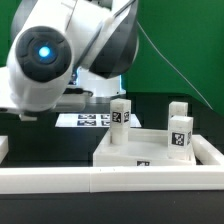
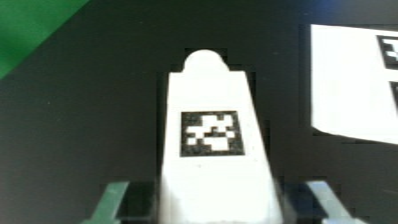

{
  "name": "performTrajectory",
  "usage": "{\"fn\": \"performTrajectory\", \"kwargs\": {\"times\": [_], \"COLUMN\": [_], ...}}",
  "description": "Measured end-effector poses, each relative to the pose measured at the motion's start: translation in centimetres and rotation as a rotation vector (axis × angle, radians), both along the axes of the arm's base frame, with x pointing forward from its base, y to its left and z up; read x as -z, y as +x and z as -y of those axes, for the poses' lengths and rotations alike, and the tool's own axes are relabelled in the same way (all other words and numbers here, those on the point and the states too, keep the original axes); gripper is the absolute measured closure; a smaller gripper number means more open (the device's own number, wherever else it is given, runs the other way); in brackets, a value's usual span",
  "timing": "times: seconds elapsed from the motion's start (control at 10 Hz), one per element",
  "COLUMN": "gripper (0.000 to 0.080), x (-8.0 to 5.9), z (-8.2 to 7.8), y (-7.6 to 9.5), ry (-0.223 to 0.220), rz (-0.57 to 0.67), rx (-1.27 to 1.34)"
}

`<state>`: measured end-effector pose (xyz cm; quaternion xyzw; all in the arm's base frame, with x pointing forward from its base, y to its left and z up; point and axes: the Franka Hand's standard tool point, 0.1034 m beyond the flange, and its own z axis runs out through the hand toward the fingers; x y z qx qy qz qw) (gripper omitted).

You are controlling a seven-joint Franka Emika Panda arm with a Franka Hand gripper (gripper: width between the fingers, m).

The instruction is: Assemble square table

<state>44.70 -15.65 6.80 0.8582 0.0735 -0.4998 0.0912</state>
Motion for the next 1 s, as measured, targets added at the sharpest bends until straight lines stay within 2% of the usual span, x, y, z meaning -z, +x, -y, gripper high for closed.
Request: {"fn": "performTrajectory", "kwargs": {"times": [0.3, 0.4, 0.5, 0.7, 0.8, 0.9, 1.0], "gripper": [0.0509, 0.0509, 0.0509, 0.0509, 0.0509, 0.0509, 0.0509], "x": [0.4, 0.7, 0.2, -2.0, -3.0, -3.4, -2.9], "z": [0.2, 0.0, -0.8, -2.5, -3.3, -3.7, -3.5], "y": [0.7, 1.5, 2.0, 3.1, 4.3, 5.1, 5.9], "ry": [0.007, 0.020, 0.034, 0.022, 0.018, 0.019, 0.041], "rz": [0.044, 0.113, 0.194, 0.281, 0.334, 0.371, 0.465], "rx": [-0.018, -0.019, -0.010, 0.000, 0.009, 0.001, -0.025]}}
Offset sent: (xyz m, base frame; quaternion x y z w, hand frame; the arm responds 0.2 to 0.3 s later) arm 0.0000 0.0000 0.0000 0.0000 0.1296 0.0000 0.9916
